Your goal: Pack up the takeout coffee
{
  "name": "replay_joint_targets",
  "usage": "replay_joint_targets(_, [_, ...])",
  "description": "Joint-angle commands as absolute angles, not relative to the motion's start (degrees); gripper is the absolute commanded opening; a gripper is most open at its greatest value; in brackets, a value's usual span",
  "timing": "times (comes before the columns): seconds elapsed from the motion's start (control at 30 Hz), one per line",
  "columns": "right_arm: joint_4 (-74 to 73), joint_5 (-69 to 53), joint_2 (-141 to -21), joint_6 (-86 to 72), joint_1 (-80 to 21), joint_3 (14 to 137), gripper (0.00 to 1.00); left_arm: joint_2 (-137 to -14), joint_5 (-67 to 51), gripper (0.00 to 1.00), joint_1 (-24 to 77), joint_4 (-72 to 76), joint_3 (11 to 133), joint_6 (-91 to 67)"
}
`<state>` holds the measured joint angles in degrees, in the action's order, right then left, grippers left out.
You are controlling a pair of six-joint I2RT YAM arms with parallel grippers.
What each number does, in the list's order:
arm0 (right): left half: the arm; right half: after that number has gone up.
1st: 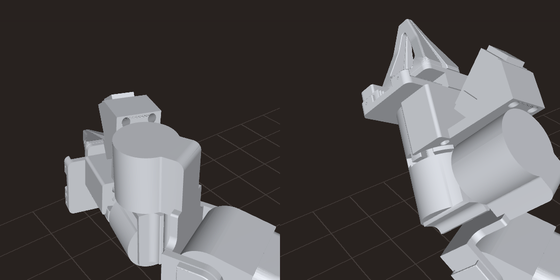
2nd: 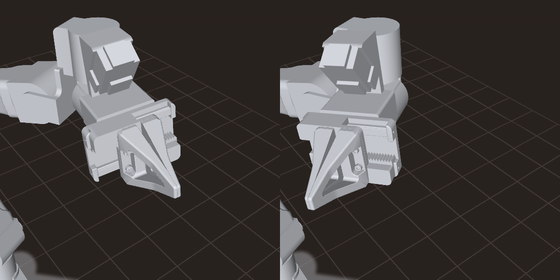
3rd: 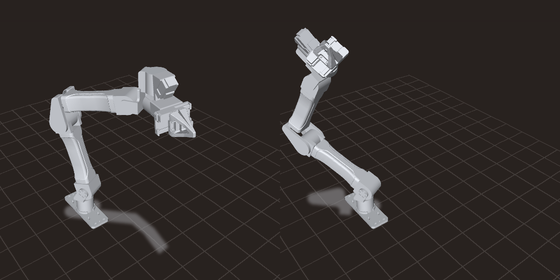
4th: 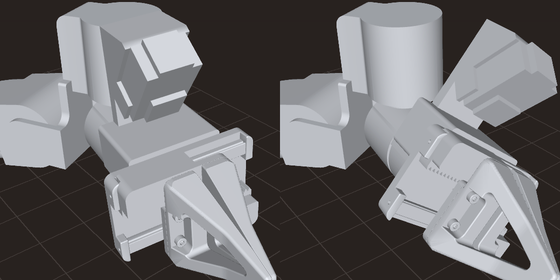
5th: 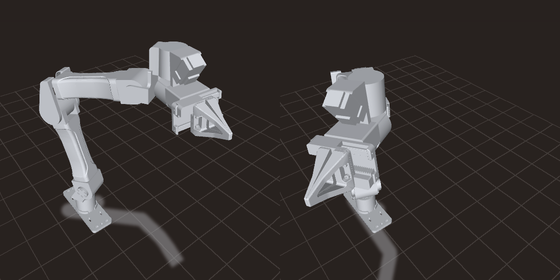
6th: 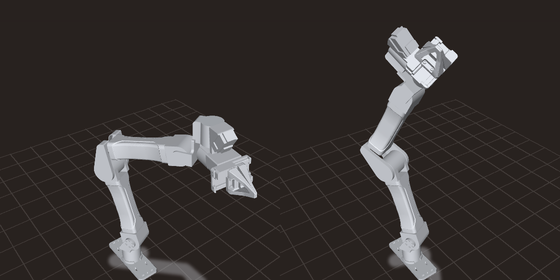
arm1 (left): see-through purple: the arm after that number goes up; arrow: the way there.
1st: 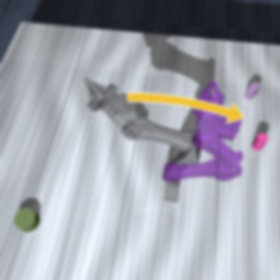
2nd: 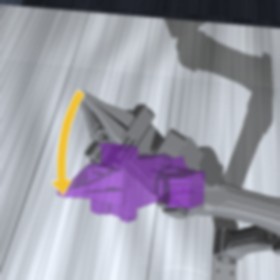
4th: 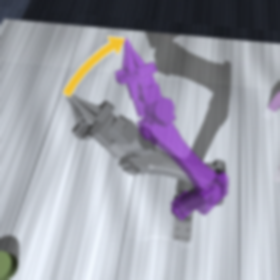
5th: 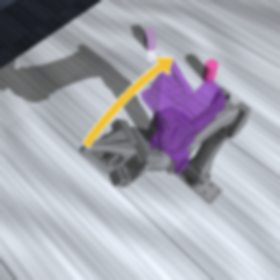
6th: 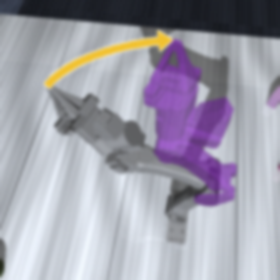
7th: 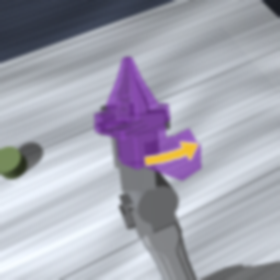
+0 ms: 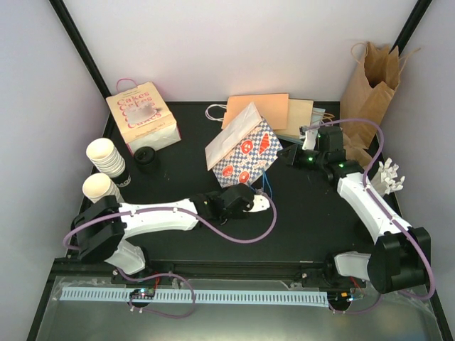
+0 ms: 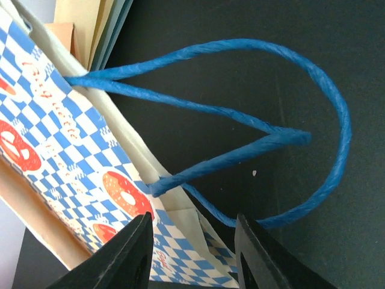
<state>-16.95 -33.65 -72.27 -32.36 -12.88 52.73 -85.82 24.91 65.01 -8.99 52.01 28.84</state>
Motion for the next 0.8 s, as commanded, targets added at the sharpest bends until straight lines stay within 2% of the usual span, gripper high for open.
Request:
replay_joint_targets(0.0, [-18.36, -35.51, -71.28, -31.05, -13.19, 52.61, 0.02, -85.74, 22.03, 0.41, 65.45, -7.4, 53.77, 32.67])
replay_joint_targets(0.17, [-18.56, -35.45, -71.36, -30.86, -13.19, 52.54, 0.02, -88.41, 20.17, 0.42, 65.48, -5.13, 56.08, 35.13])
replay_joint_targets(0.37, [-18.38, -35.94, -71.48, -31.66, -13.21, 52.65, 0.02, -92.39, 18.66, 0.38, 65.43, -5.44, 59.33, 36.75])
replay_joint_targets(0.4, [-18.41, -35.83, -71.39, -31.72, -13.19, 52.69, 0.02, -92.92, 18.83, 0.35, 65.47, -5.37, 59.55, 37.0])
replay_joint_targets(0.5, [-18.9, -34.94, -71.1, -31.64, -13.16, 52.74, 0.03, -93.24, 19.24, 0.12, 65.48, -5.17, 59.96, 37.23])
replay_joint_targets(0.57, [-19.46, -33.75, -70.74, -31.19, -13.19, 52.64, 0.04, -91.84, 18.69, 0.04, 65.43, -4.7, 59.59, 36.8])
replay_joint_targets(0.67, [-20.52, -31.22, -69.76, -30.25, -13.19, 52.16, 0.09, -88.63, 17.51, 0.02, 65.47, -4.56, 58.97, 35.32])
replay_joint_targets(0.77, [-20.66, -29.3, -68.42, -29.77, -13.18, 50.67, 0.21, -84.73, 16.87, 0.01, 65.49, -4.61, 57.9, 32.93])
